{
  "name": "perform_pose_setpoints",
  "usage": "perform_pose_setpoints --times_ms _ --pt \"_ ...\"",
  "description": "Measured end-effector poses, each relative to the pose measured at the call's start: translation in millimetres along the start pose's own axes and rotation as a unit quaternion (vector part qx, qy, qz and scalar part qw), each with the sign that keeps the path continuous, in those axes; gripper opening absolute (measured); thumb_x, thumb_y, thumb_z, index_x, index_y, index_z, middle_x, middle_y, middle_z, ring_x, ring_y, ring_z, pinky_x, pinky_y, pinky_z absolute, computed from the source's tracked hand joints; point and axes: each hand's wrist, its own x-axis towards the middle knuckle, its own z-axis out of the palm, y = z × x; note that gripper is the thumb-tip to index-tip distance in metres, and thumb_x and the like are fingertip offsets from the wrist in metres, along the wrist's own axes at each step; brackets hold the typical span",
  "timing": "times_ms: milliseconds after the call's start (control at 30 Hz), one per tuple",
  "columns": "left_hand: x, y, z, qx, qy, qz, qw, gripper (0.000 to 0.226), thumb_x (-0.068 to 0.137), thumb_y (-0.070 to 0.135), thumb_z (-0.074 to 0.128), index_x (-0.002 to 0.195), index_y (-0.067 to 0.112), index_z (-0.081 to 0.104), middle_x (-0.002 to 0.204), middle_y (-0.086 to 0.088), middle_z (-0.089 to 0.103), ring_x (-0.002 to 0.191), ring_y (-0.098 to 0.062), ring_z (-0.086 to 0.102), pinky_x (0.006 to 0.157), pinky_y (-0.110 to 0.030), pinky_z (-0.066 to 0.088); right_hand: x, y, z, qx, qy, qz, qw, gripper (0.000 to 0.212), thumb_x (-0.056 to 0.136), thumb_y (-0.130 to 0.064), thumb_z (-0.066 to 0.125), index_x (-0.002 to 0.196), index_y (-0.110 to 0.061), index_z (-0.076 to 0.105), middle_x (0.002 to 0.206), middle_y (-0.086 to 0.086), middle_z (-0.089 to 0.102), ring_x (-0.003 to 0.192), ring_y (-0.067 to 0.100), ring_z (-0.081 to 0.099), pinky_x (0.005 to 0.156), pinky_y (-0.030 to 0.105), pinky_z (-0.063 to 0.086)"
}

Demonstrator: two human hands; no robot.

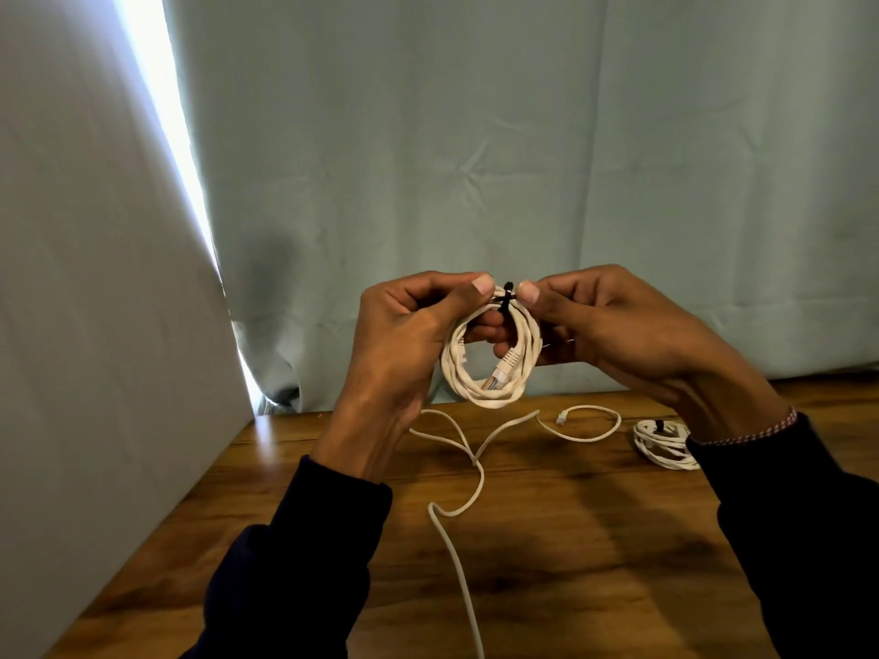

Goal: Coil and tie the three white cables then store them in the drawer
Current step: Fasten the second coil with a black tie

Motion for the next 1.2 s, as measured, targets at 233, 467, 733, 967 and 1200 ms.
perform_pose_setpoints --times_ms 233,467,733,967,1200 --pt "1.0 -3.2 1.2 0.043 -0.005 0.023 0.999 0.004 0.084 0.006 0.075 0.087 0.005 0.077 0.075 -0.008 0.074 0.058 -0.015 0.063 0.057 -0.026 0.052 0.6 -0.1 -2.1 0.158 -0.030 0.093 0.983 0.046 0.074 -0.028 0.071 0.109 0.002 0.072 0.101 0.018 0.075 0.094 0.027 0.074 0.082 0.036 0.061" --pt "2.2 -8.5 2.3 0.059 -0.018 0.020 0.998 0.003 0.083 0.004 0.076 0.085 0.006 0.078 0.083 -0.013 0.076 0.069 -0.019 0.067 0.062 -0.027 0.052 2.8 3.4 -0.1 0.155 -0.012 0.101 0.983 0.023 0.065 -0.020 0.077 0.082 -0.003 0.077 0.091 0.018 0.076 0.088 0.029 0.075 0.076 0.037 0.062" --pt "4.1 -11.3 1.8 0.043 -0.007 0.001 0.999 0.003 0.083 0.005 0.075 0.085 0.004 0.078 0.078 -0.014 0.074 0.062 -0.018 0.061 0.060 -0.028 0.052 -3.3 -4.3 0.7 -0.051 0.023 -0.001 0.998 0.021 0.089 -0.021 0.067 0.099 -0.005 0.075 0.088 0.008 0.078 0.086 0.020 0.076 0.079 0.029 0.062" --pt "4.8 -10.4 -1.2 0.037 -0.015 -0.005 0.999 0.005 0.085 0.006 0.074 0.086 0.001 0.077 0.076 -0.014 0.072 0.061 -0.018 0.059 0.059 -0.027 0.051 -4.0 -6.1 1.7 -0.019 0.009 0.012 1.000 0.021 0.088 -0.018 0.067 0.101 -0.003 0.074 0.089 0.010 0.078 0.087 0.022 0.076 0.076 0.028 0.062" --pt "2.7 -15.1 5.3 0.054 -0.022 0.003 0.998 0.004 0.085 0.005 0.075 0.085 0.004 0.078 0.082 -0.016 0.074 0.067 -0.024 0.061 0.061 -0.028 0.051 -3.7 -5.0 -3.1 -0.048 0.017 0.027 0.998 0.023 0.082 -0.020 0.073 0.097 -0.002 0.075 0.086 0.008 0.078 0.084 0.020 0.076 0.072 0.025 0.061"
